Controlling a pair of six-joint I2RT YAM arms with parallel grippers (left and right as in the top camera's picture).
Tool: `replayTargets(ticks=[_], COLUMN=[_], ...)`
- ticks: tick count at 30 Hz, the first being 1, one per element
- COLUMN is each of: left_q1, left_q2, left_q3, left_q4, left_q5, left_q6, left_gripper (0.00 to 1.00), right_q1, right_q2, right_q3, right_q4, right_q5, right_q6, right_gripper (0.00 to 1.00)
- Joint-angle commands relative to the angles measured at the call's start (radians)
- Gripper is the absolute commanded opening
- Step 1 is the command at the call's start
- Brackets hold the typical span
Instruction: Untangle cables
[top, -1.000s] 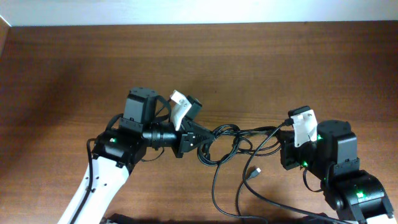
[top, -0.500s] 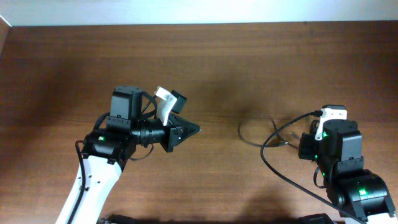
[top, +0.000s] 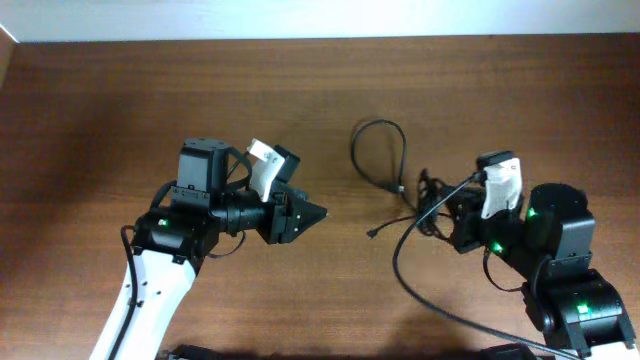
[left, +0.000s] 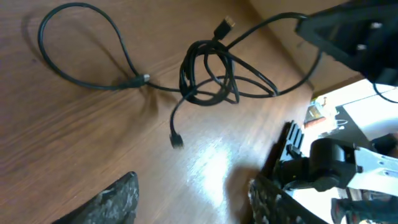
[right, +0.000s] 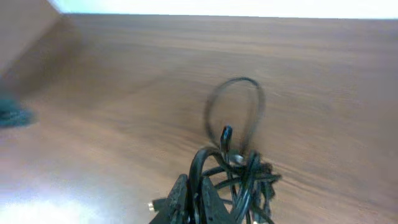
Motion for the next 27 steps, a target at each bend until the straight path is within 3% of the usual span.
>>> replayTargets(ticks=[1, 6, 9, 11, 15, 24, 27], left_q1=[0.030, 0.119, 0.157, 0.158, 0.158, 0.157, 0.154], left_q2=[-0.013, -0.013, -0.013, -0.013, -0.013, -0.013, -0.012], left_q3=[0.017, 0.017, 0.017, 0.017, 0.017, 0.017, 0.017], left_q4=[0.001, -0.001, -0.033, -0.093, -0.182, -0.185, -0.182], left_q5=[-0.020, 0.101, 0.237, 0.250, 0.249, 0.244, 0.254], left_q6=[0.008, 0.062, 0.254, 0.440, 0.684, 1.037, 1.071], left_gripper=[0.66, 0.76, 0.79, 0.86, 0.88, 0.93, 0.97], right_q1=[-0.001, -0.001, -0.001, -0.001, -0.001, -0.001, 0.000], right_q2=[-0.007, -0.018, -0.022, -0.022, -0.022, -0.022, -0.022], right_q3=[0.009, 0.009, 0.009, 0.009, 0.009, 0.009, 0.009], right_q4=[0.066, 0.205, 0.286, 0.311, 0.344, 0.550, 0.596], right_q5=[-0.285, -0.496, -0.600, -0.643, -0.741, -0.862, -0.890], right_q6=[-0.093, -0.095, -0.089, -0.062, -0.043, 0.161, 0.211], right_gripper=[0.04, 0.04, 0.04, 0.04, 0.04, 0.04, 0.04])
